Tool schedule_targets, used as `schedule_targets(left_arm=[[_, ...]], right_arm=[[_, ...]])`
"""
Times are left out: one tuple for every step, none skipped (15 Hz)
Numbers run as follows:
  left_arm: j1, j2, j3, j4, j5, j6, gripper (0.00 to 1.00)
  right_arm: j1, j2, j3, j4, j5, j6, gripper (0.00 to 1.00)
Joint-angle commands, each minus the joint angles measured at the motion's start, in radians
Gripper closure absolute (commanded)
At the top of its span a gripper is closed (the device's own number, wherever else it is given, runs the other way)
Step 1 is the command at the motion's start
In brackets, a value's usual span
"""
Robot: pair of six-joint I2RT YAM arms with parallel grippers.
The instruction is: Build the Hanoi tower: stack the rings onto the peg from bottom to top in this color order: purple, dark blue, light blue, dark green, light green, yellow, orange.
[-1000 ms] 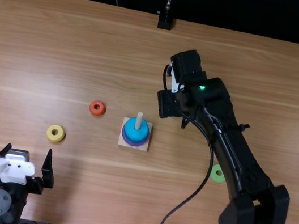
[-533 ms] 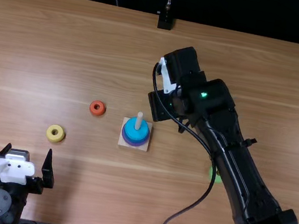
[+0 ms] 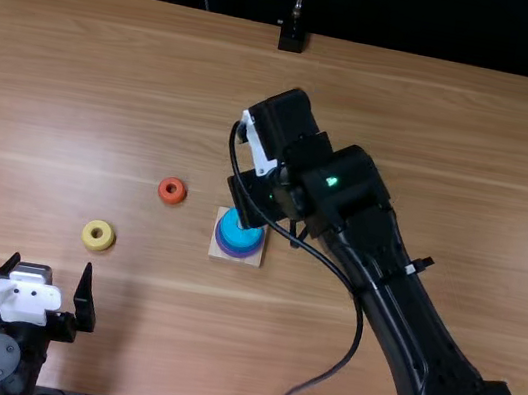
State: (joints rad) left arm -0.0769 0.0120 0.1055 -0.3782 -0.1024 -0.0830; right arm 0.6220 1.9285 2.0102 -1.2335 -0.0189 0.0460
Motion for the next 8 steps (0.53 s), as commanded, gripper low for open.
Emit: schedule_targets(left_arm=[[0.0, -0.012, -0.105, -0.086, -0.008, 0.0, 0.0], [0.0, -0.012, -0.105, -0.084, -0.008, 0.0, 0.0], [0.0, -0.012, -0.105, -0.084, -0.008, 0.0, 0.0], [0.0, -0.012, -0.105, -0.084, -0.008, 0.0, 0.0], [0.0, -0.012, -0.105, -0.086, -0.008, 0.0, 0.0], [0.0, -0.012, -0.105, -0.084, -0.008, 0.0, 0.0], [0.0, -0.012, -0.105, -0.084, -0.008, 0.0, 0.0], [0.0, -0.012, -0.105, -0.084, -0.008, 0.0, 0.0]], right_arm=[[0.018, -0.037, 0.038, -0.003, -0.009, -0.009, 1.0], [0.027, -0.037, 0.038, -0.003, -0.009, -0.007, 1.0], [0.027, -0.036, 0.038, -0.001, -0.009, -0.007, 1.0], [0.03, -0.036, 0.036, -0.001, -0.009, -0.007, 1.0], [0.031, -0.034, 0.036, -0.001, -0.009, -0.007, 1.0], [0.033, -0.034, 0.033, -0.001, -0.009, -0.007, 1.0], [0.033, -0.033, 0.032, -0.001, -0.009, -0.007, 1.0], [0.033, -0.031, 0.028, -0.001, -0.009, -0.005, 1.0]])
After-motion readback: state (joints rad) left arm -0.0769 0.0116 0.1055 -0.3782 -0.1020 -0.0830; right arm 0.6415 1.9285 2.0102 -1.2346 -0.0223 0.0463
